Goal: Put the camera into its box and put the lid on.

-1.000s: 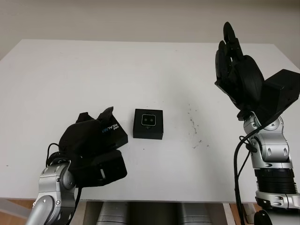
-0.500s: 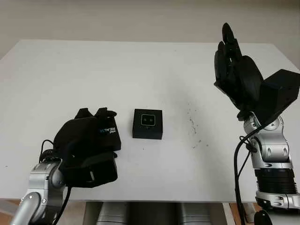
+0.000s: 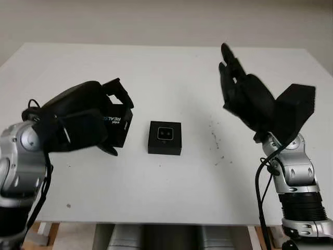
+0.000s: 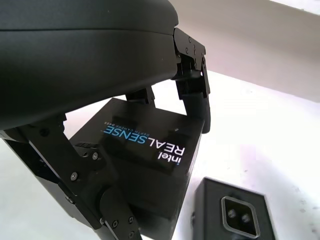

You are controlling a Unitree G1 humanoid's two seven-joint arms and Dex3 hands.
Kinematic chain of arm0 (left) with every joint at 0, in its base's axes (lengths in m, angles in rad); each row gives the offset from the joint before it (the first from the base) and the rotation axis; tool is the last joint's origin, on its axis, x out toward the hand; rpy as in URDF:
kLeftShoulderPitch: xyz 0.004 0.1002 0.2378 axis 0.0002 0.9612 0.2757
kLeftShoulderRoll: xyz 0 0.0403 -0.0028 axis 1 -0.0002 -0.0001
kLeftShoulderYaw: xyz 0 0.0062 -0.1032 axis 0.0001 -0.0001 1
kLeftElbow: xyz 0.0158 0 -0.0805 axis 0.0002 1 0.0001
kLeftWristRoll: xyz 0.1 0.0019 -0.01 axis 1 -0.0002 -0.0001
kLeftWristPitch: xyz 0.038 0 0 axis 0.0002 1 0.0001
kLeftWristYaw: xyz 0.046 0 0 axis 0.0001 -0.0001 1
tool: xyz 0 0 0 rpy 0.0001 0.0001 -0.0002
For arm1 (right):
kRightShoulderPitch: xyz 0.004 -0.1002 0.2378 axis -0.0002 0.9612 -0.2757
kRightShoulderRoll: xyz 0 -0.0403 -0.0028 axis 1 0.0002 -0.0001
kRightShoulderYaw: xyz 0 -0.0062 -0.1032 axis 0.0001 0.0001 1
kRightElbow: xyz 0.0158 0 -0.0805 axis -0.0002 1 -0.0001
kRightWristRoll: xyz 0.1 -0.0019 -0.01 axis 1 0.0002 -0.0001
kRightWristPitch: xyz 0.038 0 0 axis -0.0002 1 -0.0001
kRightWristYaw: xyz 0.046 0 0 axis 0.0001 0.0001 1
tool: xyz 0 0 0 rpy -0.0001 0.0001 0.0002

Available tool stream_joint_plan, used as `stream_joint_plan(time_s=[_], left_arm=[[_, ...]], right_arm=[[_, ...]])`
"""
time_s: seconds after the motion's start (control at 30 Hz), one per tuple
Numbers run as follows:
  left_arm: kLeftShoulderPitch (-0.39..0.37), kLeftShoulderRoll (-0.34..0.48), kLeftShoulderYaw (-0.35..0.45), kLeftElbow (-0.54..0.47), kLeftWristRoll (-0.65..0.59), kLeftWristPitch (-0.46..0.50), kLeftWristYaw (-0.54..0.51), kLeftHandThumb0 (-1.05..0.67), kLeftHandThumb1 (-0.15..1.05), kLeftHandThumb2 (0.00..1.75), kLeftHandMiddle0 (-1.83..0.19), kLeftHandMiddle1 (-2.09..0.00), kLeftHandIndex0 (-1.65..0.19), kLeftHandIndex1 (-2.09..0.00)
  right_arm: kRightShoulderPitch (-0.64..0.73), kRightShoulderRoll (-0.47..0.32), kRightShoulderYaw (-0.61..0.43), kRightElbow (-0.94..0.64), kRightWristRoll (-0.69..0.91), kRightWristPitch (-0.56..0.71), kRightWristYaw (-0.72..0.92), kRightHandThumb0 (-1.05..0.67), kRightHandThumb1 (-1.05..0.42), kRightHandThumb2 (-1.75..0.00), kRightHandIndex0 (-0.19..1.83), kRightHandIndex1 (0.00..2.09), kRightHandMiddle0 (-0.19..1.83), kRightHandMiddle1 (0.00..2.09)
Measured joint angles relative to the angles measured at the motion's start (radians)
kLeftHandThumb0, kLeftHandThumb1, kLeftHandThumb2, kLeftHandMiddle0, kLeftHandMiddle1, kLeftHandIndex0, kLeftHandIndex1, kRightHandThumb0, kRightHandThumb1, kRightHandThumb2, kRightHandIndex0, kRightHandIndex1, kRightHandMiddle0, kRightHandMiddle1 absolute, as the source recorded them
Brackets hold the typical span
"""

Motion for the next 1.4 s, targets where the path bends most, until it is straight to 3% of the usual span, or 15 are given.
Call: stream_joint_plan(time_s=[0.13, 0.27, 0.53, 0.73, 0.97, 1.1, 1.4], left_arm=[[-0.060, -0.033, -0.041, 0.079, -0.034, 0.002, 0.009, -0.12, 0.93, 0.05, -0.45, -1.43, -0.34, -1.51], [-0.123, -0.090, -0.103, 0.198, -0.035, 0.004, 0.047, -0.16, 0.89, 0.05, -0.56, -1.35, -0.39, -1.49], [-0.253, -0.191, -0.187, 0.424, -0.025, 0.065, 0.097, -0.14, 0.87, 0.05, -0.56, -1.46, -0.45, -1.53], [-0.289, -0.254, -0.231, 0.511, 0.016, 0.131, 0.171, -0.12, 0.89, 0.06, -0.44, -1.46, -0.39, -1.56], [-0.289, -0.281, -0.263, 0.533, 0.033, 0.190, 0.189, -0.08, 0.89, 0.05, -0.43, -1.35, -0.35, -1.51], [-0.291, -0.281, -0.280, 0.516, 0.033, 0.245, 0.147, -0.11, 0.90, 0.06, -0.42, -1.37, -0.37, -1.50], [-0.309, -0.272, -0.316, 0.391, 0.031, 0.354, 0.050, -0.12, 0.89, 0.05, -0.45, -1.50, -0.42, -1.51]], right_arm=[[-0.002, 0.007, 0.002, 0.001, -0.003, -0.001, -0.002, -0.69, -1.05, -0.73, -0.19, 0.00, -0.19, 0.00], [-0.006, 0.008, 0.014, 0.001, -0.021, -0.001, -0.008, -0.71, -1.05, -0.69, -0.19, 0.00, -0.19, 0.01], [-0.015, 0.010, 0.039, 0.018, -0.040, 0.006, 0.003, -0.73, -1.05, -0.68, -0.19, 0.00, -0.19, 0.01], [-0.016, 0.029, 0.044, 0.022, -0.042, 0.008, -0.019, -0.75, -1.05, -0.65, -0.18, 0.03, -0.16, 0.04], [-0.009, 0.039, 0.048, 0.021, -0.052, -0.025, -0.030, -0.79, -1.05, -0.64, -0.16, 0.04, -0.13, 0.06], [-0.004, 0.046, 0.047, 0.020, -0.049, -0.030, -0.031, -0.79, -1.05, -0.62, -0.16, 0.04, -0.12, 0.06], [-0.001, 0.055, 0.047, 0.002, -0.042, -0.040, -0.033, -0.75, -1.05, -0.65, -0.16, 0.05, -0.12, 0.06]])
